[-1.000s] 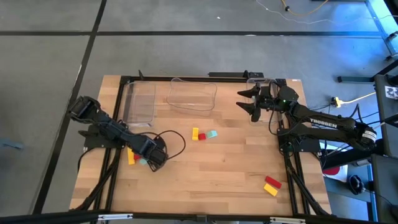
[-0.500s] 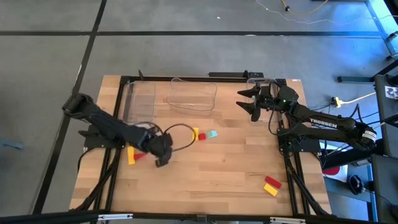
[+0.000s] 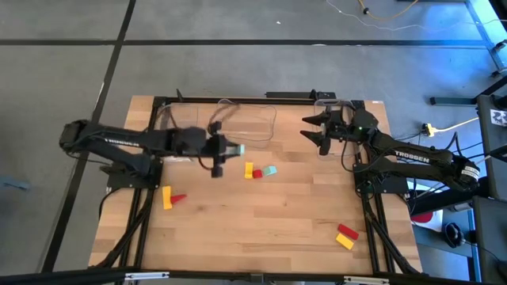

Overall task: Sort & place blocks by color
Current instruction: Put the left light blue block into the right transparent bin

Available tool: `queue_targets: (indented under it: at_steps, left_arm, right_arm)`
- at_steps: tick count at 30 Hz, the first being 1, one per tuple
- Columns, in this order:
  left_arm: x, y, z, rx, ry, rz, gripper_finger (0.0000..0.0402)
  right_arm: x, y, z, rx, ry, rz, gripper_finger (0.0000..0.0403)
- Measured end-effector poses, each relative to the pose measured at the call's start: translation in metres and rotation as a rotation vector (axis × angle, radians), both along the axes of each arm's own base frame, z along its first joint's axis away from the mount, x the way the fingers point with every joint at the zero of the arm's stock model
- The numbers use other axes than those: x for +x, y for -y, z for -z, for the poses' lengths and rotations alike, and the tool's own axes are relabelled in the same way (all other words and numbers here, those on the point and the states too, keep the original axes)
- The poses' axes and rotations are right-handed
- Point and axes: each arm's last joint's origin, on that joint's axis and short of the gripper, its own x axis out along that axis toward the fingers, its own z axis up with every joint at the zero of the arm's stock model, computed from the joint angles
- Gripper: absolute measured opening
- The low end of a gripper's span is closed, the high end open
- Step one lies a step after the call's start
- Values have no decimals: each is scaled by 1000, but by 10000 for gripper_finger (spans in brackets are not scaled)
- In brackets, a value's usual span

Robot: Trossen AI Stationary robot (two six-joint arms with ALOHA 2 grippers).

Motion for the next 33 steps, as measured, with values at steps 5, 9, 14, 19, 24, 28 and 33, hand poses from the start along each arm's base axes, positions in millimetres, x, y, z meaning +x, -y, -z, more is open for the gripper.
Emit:
queue_targets:
  at_steps: [5,9,14,19,24,28,33]
  left_arm:
    - [-21,-21,2,-4,241,40,110]
    - [-36,-25,15,8,373,69,110]
    - [-47,-26,44,-38,422,53,110]
    - [-53,-30,56,-45,435,-3,110]
    - [-55,-32,51,-58,475,7,110]
    - [-55,-32,52,-71,472,15,110]
    - [-54,-32,47,-76,539,21,110]
  right_arm:
    - [0,0,0,1,-4,0,281]
    - [0,0,0,-2,-1,1,281]
    - [0,0,0,-5,0,2,281]
    - [0,0,-1,-37,7,1,281]
    - [0,0,-4,-50,27,2,281]
    - [0,0,-4,-52,31,1,281]
    - [8,-4,-3,-55,46,-35,281]
